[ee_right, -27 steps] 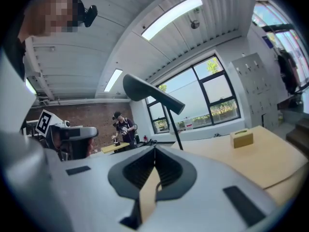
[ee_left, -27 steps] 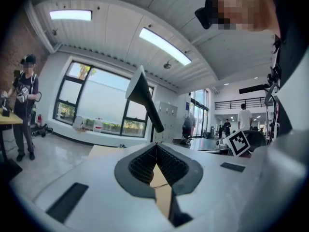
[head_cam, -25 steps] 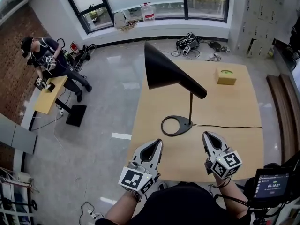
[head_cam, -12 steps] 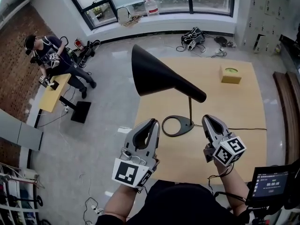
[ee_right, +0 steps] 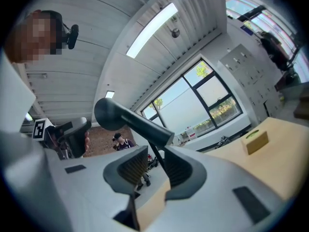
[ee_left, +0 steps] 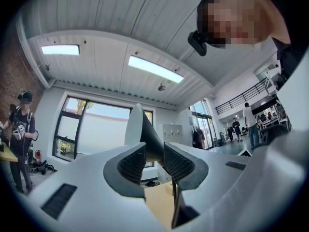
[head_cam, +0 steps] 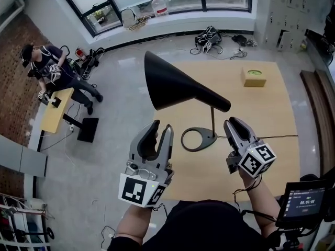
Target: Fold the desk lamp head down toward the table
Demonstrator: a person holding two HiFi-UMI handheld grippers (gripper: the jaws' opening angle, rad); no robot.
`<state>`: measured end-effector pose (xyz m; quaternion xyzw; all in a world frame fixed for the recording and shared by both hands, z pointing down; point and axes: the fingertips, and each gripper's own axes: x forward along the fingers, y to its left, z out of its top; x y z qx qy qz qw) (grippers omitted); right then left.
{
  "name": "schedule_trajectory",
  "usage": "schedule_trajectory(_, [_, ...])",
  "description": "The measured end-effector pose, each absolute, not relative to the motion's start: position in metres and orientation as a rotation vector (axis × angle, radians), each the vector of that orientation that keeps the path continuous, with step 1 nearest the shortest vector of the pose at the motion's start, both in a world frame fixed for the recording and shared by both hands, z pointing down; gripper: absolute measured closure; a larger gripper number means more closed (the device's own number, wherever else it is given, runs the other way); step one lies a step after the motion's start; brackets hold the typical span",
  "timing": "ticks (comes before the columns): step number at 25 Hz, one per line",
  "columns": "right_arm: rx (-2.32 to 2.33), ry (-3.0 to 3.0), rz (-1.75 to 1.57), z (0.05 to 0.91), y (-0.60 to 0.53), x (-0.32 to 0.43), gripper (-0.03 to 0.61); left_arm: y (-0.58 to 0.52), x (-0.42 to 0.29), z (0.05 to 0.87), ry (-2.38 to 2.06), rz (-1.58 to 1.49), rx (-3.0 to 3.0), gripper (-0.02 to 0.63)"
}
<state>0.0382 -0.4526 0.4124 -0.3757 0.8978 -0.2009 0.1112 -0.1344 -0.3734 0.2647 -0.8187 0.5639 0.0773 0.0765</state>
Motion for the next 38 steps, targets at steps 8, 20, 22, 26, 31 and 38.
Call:
schedule_trajectory(8, [-1.163, 2.605, -0.586, 0.41, -0.465, 0.046, 0.408, -0.388, -0.13, 0.241, 1.617, 0.235, -2.437, 0.417])
schedule_trajectory(20, [-1.141, 2.514, -0.718, 0.409, -0.48, 0.027, 0.374, -0.404, -0.148, 0.22, 1.567, 0.175, -2.472, 0.4])
schedule_trajectory(22, [-1.119, 2.493, -0.746, 0.406, -0.484, 0.029, 0.376, -0.405, -0.143, 0.216, 1.548, 0.182, -2.481, 0.4])
schedule_trajectory(26, [-1.06, 2.498, -0.78, 0.406, -0.486, 0.023, 0.376, -0.403, -0.141, 0.216, 1.522, 0.204, -2.51, 0.405])
schedule_trajectory(31, [-1.018, 2.517, -0.777, 0.41, -0.489, 0.021, 0.395, -0.407, -0.151, 0.226, 1.575, 0.239, -2.496, 0.564])
schedule_trajectory(38, [-1.029, 2.534, -0.766, 0.416, -0.491, 0.029, 0.426, -0.409, -0.145, 0.237, 1.566, 0.248, -2.494, 0.566])
